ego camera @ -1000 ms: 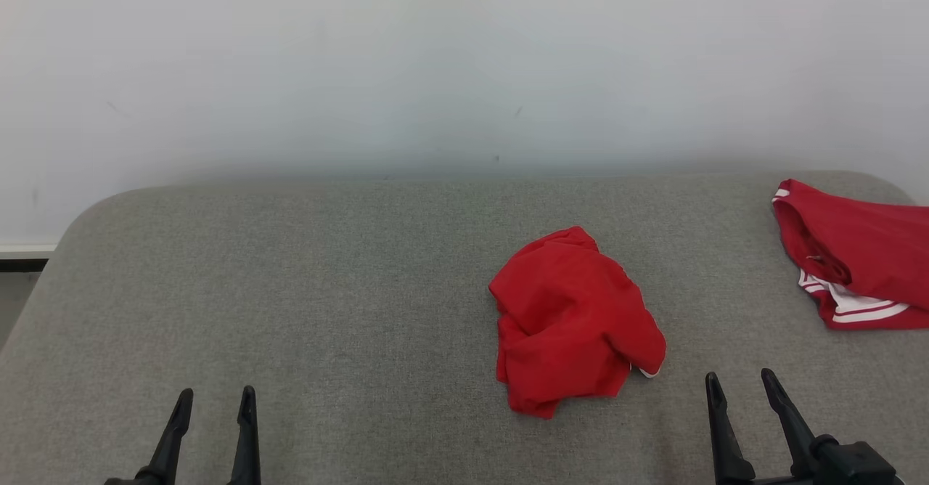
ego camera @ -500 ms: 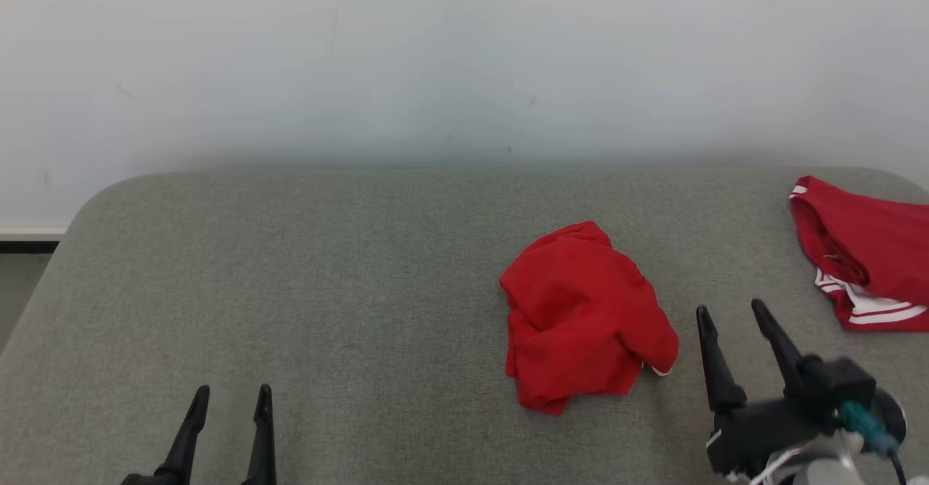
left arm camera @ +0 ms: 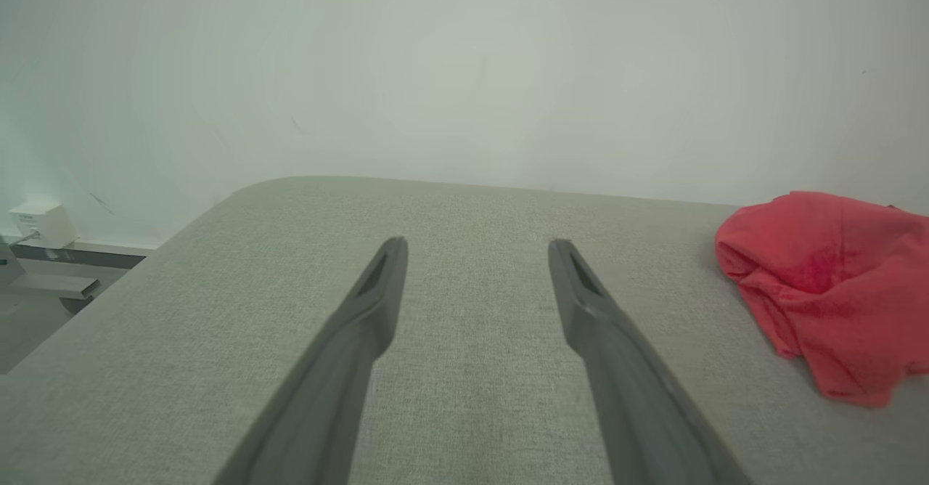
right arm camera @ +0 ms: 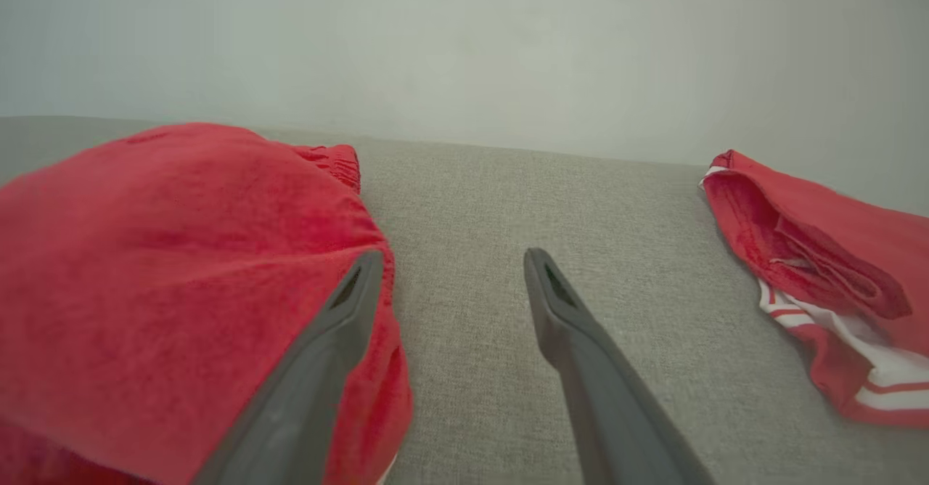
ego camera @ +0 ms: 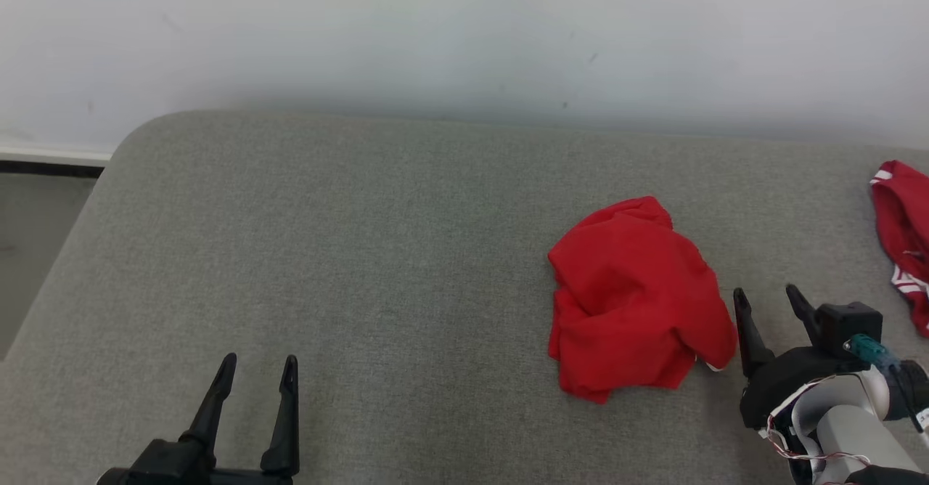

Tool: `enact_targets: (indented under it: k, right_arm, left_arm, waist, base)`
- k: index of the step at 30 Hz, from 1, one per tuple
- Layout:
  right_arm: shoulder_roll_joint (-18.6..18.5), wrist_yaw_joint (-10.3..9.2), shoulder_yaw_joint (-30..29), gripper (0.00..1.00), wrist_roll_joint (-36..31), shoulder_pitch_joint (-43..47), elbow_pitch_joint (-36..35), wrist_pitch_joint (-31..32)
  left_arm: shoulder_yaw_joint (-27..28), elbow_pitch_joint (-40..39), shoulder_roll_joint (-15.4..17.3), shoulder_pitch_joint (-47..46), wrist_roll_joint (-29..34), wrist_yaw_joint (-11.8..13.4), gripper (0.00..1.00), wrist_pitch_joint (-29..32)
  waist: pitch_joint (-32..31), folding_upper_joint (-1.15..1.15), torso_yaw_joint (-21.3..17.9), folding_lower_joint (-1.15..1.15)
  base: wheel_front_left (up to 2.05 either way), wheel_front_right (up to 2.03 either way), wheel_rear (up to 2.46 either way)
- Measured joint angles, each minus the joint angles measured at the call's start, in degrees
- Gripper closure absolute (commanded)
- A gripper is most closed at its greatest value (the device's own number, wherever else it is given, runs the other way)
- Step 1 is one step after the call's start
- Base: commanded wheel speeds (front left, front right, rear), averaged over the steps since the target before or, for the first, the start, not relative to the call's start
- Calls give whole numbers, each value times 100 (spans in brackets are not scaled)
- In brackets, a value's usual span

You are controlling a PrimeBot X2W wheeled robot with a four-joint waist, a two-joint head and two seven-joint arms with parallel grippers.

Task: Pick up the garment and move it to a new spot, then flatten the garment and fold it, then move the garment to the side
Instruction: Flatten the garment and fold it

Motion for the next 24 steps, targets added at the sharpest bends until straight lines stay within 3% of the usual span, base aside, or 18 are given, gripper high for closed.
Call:
enact_targets:
  k: [9, 10, 12, 14, 18, 24]
  right_arm:
    - [237, 0, 151, 0, 174, -159, 1082, -92]
    - [268, 0, 140, 50, 224, -159, 1155, -98]
    - [312, 0, 158, 95, 296, -164, 1251, -124]
    - [330, 0, 189, 100, 312, -176, 1254, -123]
    - [264, 0, 144, 100, 353, -173, 1011, -120]
    - [-156, 0, -133, 100, 327, -146, 521, -120]
  left_arm:
    - [25, 77, -47, -141, 15, -55, 0, 0]
    - [35, 82, -49, -141, 31, -69, 0, 0]
    - [56, 97, -54, -143, 60, -77, 0, 0]
    - [70, 101, -62, -158, 63, -89, 0, 0]
    - [98, 104, -88, -185, 74, -90, 0, 0]
    - [120, 134, -107, -141, 97, -92, 0, 0]
  waist:
    - [303, 0, 302, 0]
    - [317, 0, 318, 0]
    - [329, 0, 326, 0]
    - [326, 0, 311, -1]
    - [298, 0, 248, 0]
    - [131, 0, 150, -1]
  base:
    - [0, 0, 0]
    - [0, 0, 0]
    - [0, 0, 0]
    - [0, 0, 0]
    - [0, 0, 0]
    - [0, 0, 0]
